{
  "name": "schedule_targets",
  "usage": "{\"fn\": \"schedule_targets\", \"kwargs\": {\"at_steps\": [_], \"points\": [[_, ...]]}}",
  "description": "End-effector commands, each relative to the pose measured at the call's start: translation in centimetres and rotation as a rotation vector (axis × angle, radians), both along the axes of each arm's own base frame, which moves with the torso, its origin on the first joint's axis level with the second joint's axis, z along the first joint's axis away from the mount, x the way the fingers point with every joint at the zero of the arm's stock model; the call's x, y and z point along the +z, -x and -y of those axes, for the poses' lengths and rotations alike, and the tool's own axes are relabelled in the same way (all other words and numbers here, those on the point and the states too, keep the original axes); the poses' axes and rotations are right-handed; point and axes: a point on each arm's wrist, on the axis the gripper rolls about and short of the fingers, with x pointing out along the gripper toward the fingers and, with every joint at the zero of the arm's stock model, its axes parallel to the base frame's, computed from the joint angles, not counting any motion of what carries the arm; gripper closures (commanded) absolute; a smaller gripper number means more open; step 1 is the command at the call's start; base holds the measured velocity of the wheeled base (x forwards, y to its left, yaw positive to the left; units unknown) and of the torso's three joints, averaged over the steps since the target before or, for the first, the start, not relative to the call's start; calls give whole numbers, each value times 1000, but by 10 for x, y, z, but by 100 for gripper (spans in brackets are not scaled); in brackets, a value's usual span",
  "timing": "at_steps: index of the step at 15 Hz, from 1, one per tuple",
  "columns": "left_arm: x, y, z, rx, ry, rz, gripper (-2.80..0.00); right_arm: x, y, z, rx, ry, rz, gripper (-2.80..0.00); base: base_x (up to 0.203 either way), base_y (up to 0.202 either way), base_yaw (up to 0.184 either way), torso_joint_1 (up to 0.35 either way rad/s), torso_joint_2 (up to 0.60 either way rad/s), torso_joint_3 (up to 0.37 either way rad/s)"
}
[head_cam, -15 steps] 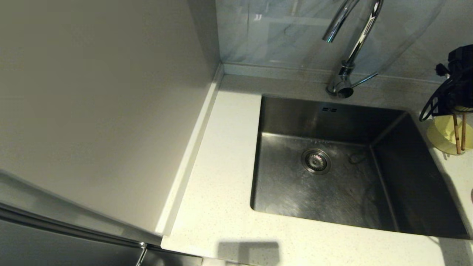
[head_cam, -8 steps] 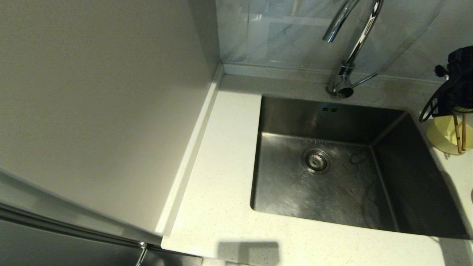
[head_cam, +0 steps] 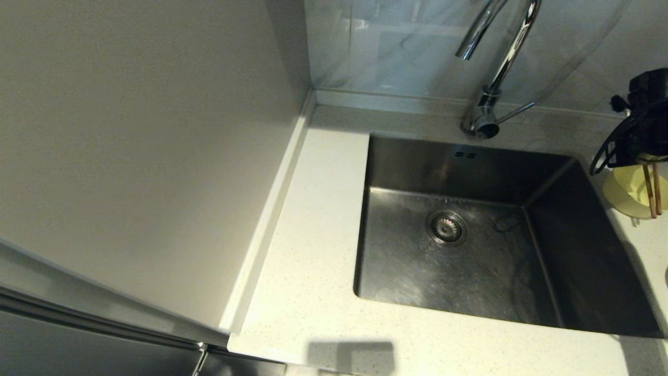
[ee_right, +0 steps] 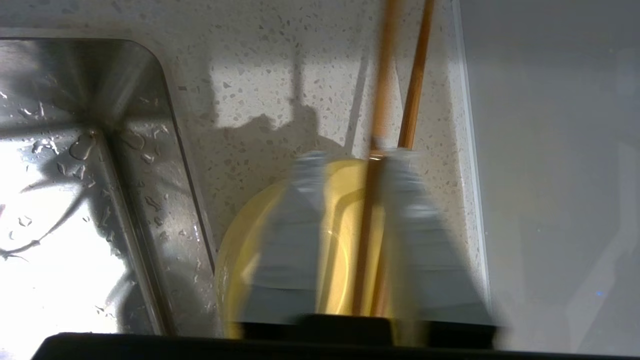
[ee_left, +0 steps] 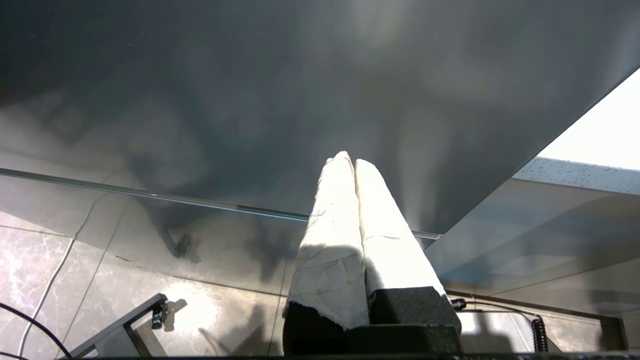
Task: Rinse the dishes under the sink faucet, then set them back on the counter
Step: Put the chopsticks back to the table from the sink
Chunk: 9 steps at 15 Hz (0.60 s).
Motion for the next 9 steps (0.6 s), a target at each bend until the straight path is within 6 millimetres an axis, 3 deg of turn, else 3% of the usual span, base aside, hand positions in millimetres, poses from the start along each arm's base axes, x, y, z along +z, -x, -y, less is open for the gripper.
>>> {"fn": "schedule_targets", "kwargs": {"at_steps": [1,9], "points": [[0,0,0,1,1,3,0,-1,0,0,-1,2,-6,-280,0,0,0,0,0,0],[0,0,0,1,1,3,0,-1,0,0,14,8,-19,-280,0,0,0,0,0,0]]}}
